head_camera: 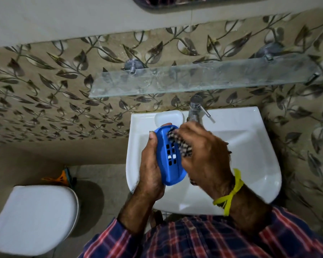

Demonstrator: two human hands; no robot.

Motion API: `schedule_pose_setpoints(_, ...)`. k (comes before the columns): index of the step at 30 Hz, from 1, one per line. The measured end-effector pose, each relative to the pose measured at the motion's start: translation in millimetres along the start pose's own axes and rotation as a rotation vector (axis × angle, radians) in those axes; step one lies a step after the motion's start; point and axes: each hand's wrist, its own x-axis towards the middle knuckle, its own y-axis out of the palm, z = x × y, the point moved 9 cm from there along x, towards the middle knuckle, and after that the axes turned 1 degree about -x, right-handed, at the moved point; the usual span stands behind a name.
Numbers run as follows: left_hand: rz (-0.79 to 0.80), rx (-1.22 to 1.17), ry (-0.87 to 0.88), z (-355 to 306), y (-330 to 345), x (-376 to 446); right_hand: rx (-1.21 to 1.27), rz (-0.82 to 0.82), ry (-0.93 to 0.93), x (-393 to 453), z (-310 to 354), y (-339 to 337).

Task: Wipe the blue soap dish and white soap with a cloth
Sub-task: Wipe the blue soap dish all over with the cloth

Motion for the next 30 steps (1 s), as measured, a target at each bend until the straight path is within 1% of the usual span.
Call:
schedule_pose_setpoints(1,-0.002,0.011,0.001,-0.1,1.4,0.1,0.014,-0.023,0.065,2.8,-7.5,-1.7)
schedule_pose_setpoints(2,-0.007,0.013,0.001,-1.4,2.0,0.2,0.027,-0.024,0.091,4.5,-9.5,-1.0)
schedule_pose_setpoints(4,-0.013,-0.012,0.001,-6.7,-0.4,2.2,0.033,0.016,0.05,3.5,-2.7,5.9)
schedule_pose_setpoints(6,-0.007,-0.039,0.023,-10.6,-3.7,4.4,0.034,0.011,0.044,-0.8,-0.1,6.8)
schedule_pose_setpoints(9,-0.003,0.008,0.027,-8.5,-2.0,4.4,0.091,-0.056,0.168,-0.1,-13.6,0.6)
schedule_pose_setpoints(10,0.002,-0.005,0.021,-8.5,0.3,4.1,0.108,-0.05,0.173,0.8,-14.7,1.3)
schedule_pose_setpoints(14,0.022,-0.083,0.068,-19.0,-2.9,8.5,0.095,0.025,0.072,-4.6,-1.5,6.1)
schedule_pose_setpoints(17,-0.006,-0.058,0.054,-16.9,-3.3,9.2,0.072,-0.025,0.144,-3.5,-8.8,2.7)
schedule_pose_setpoints(18,-0.014,-0.062,0.054,-16.1,-4.5,9.9,0.086,-0.028,0.14,-2.4,-7.6,3.4)
schedule_pose_setpoints(21,-0.008,-0.109,0.042,-20.7,-7.2,12.2,0.117,0.028,0.065,-7.1,2.0,9.7)
schedule_pose_setpoints(22,-0.005,-0.103,0.036,-22.2,-6.9,12.1,0.109,0.039,0.082,-10.0,0.6,10.4)
schedule_pose_setpoints(25,-0.021,-0.086,0.016,-19.9,-8.4,12.6,0.109,0.002,0.146,-13.2,-7.0,9.1)
schedule_pose_setpoints(28,0.003,-0.095,-0.011,-19.5,-11.7,15.2,0.089,0.072,0.083,-16.4,0.2,18.3)
schedule_pose_setpoints(30,-0.003,-0.076,-0.008,-21.4,-14.9,16.7,0.038,0.084,0.099,-20.4,-1.2,19.6)
